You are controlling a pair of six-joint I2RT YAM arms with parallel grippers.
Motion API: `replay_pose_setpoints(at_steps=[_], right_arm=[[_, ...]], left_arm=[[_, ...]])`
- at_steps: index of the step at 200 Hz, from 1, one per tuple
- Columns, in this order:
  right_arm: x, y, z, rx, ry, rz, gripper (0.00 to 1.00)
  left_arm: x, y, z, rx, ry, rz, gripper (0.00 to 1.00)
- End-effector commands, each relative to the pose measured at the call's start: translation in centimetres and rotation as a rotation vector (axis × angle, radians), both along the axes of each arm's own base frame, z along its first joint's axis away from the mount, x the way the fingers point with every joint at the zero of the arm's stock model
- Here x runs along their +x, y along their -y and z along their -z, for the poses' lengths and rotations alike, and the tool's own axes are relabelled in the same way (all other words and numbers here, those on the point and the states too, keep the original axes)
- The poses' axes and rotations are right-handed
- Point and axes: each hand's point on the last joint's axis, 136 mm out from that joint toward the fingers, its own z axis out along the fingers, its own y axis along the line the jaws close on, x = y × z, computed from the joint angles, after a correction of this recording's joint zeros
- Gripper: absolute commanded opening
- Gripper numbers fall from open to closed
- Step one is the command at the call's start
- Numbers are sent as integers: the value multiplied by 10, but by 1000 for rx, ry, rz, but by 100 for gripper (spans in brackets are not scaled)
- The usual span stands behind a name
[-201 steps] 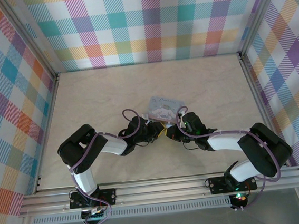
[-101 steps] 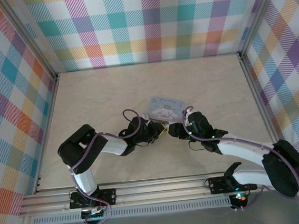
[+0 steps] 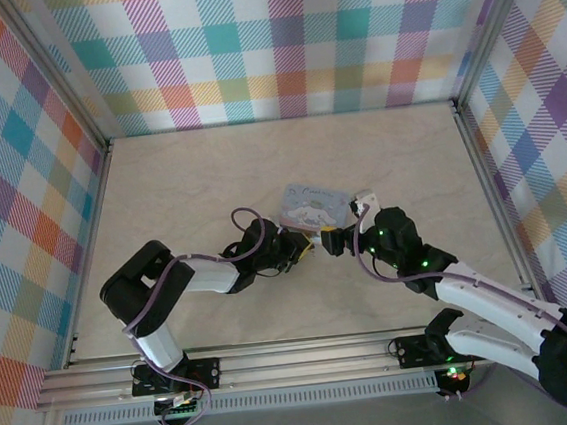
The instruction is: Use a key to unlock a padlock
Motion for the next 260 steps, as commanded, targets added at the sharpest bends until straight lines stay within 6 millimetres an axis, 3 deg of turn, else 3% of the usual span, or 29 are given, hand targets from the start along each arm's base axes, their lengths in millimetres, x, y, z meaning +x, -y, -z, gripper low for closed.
replay_pose_setpoints(at_steps=[1,42,68,148,187,233,260], right_arm=[[7,5,-15,-69,163,1,100],[-7,-11,1,-234,266,-206,100],[-19,-21,22,-358,311,-342,100],[-35,-51,74,-707,532,-542,99],[-30,-61,83,-744,542,-549,84],[-23,-71,89,-742,509,-548,57],[-19,-75,92,-746,499,-543,50]], left_arm=[[0,2,-13,1,-10,-14,0],[-1,2,-13,-5,-34,-29,0],[0,2,-13,-11,-44,-39,0],[-1,3,-12,-30,-95,-58,0],[-1,3,-12,-35,-99,-60,0],[-2,4,-11,-34,-105,-57,0],[-2,4,-11,-35,-107,-58,0]])
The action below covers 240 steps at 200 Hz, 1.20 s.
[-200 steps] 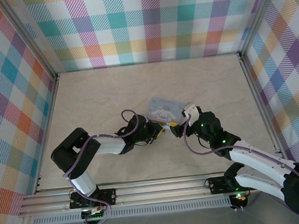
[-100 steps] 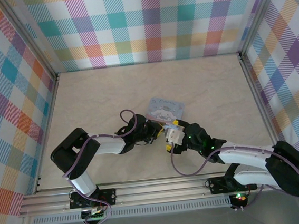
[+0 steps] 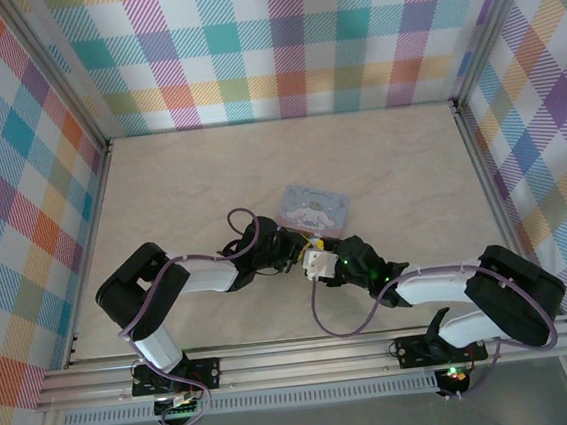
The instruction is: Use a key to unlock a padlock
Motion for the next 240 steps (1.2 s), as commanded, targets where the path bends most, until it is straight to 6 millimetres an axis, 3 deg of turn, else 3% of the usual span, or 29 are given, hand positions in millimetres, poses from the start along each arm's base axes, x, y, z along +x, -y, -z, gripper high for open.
replay_pose_setpoints(at_steps=[1,129,203,240], right_arm=[[9,-13,-15,46,33,5,50],[16,-15,-10,33,38,39,20],[23,-11,-21,75,38,109,2],[28,-12,-33,128,14,161,0]], left_arm=[[-1,7,-11,-20,-2,4,0],[-2,7,-9,-20,-9,8,0],[-3,8,-9,-25,-10,11,0],[-2,8,-11,-30,-7,10,0]])
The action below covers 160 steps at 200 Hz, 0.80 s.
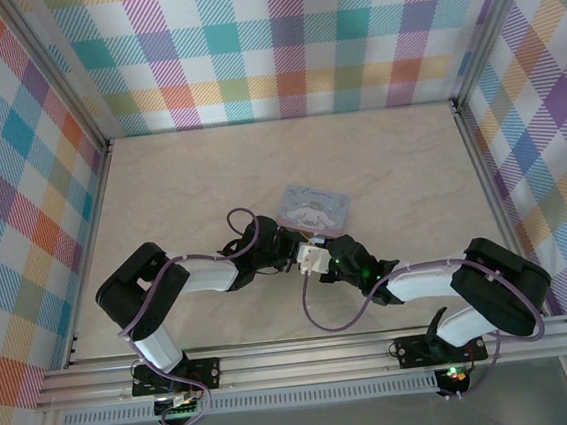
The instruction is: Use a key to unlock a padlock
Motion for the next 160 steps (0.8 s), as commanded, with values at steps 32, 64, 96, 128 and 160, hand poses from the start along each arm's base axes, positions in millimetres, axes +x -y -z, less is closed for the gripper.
replay_pose_setpoints(at_steps=[32,64,96,128,160], right_arm=[[17,-12,-45,195,-28,127,0],[16,-10,-38,310,-141,221,0],[14,-6,-23,395,-227,301,0],[11,-2,-13,441,-285,353,0],[8,1,-7,492,-334,396,0]], left_arm=[[-4,8,-11,-25,5,26,0],[-4,9,-10,-26,3,27,0],[-4,8,-7,-20,-1,29,0],[-4,7,-3,-7,-3,26,0],[-5,5,1,14,-2,25,10]])
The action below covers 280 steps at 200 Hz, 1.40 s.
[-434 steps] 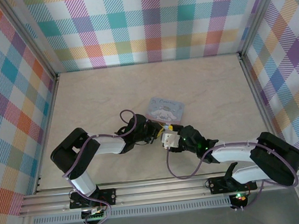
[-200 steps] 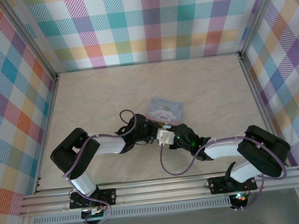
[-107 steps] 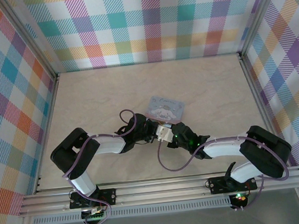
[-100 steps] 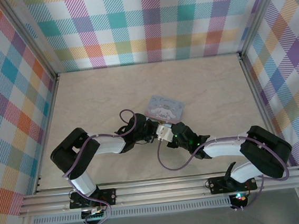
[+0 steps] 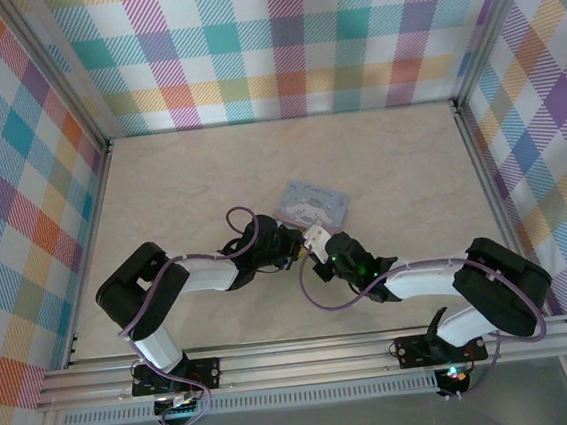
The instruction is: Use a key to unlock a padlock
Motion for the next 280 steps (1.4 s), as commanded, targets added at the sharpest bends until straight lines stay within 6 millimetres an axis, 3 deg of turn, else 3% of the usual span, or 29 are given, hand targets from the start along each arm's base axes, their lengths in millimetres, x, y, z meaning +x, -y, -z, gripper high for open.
replay_pose_setpoints(at_steps=[1,60,118,152,218,280], right_arm=[[5,1,-5,119,-31,92,0],[-6,7,10,204,-167,164,0],[-18,9,11,308,-301,214,0],[-21,21,5,463,-433,288,2],[-29,34,25,548,-628,353,5],[-28,44,38,561,-691,393,16]], left_arm=[[-9,4,4,18,-16,42,11],[-9,-15,3,95,17,37,49],[-4,-51,-10,196,71,16,68],[5,-71,-23,241,114,12,74],[28,-100,-42,379,184,38,83],[55,-87,-45,445,242,135,86]])
